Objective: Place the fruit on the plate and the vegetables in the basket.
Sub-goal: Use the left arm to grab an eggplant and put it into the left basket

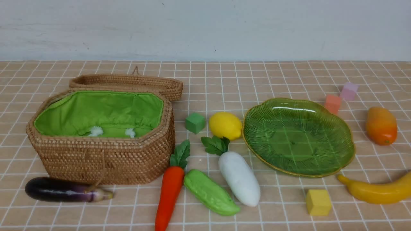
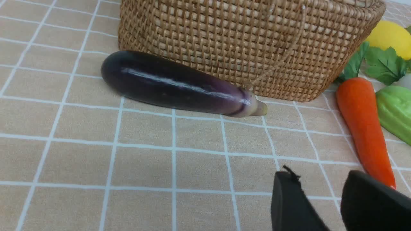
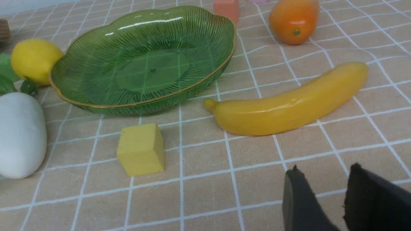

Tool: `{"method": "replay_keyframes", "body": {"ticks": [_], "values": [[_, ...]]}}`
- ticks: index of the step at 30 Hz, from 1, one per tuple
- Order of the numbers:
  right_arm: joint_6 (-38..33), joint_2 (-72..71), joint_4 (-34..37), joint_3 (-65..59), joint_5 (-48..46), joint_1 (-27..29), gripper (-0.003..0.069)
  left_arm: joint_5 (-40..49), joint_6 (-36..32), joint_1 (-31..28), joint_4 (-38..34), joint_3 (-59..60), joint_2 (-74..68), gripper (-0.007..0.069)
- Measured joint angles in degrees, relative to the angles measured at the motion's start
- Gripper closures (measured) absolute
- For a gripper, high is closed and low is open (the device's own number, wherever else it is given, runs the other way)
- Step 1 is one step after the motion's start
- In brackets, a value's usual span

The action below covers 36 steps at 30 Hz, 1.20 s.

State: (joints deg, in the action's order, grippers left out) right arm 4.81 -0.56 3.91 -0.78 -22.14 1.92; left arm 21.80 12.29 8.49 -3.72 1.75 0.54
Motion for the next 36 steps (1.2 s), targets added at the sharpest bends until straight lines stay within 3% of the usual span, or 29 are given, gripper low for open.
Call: {"method": "replay_keyframes", "body": {"ticks": [17, 25, 28, 31, 36], "values": [[0.00, 0.00, 0.00, 0.00, 0.00, 0.00, 0.0421, -2.56, 0.93, 0.00, -1.24, 0.00, 0.00, 0.0386], [0.00, 0.00, 0.00, 0.00, 0.00, 0.00, 0.0421, -14.47, 12.83, 0.00, -21.45, 0.00, 0.00, 0.0386], [0.00, 0.00, 0.00, 0.00, 0.00, 0.00, 0.0421, -20.02, 14.01, 0.00, -24.45, 0.00, 0.00, 0.0389], [0.00, 0.00, 0.00, 0.00, 0.00, 0.00, 0.0421, -22.87, 14.39, 0.00, -25.00, -0.42, 0.00, 0.0439], [0.00, 0.00, 0.00, 0.00, 0.00, 0.00, 0.0421, -15.79, 12.16, 0.00, -21.07, -7.18, -2.31, 0.0595]]}}
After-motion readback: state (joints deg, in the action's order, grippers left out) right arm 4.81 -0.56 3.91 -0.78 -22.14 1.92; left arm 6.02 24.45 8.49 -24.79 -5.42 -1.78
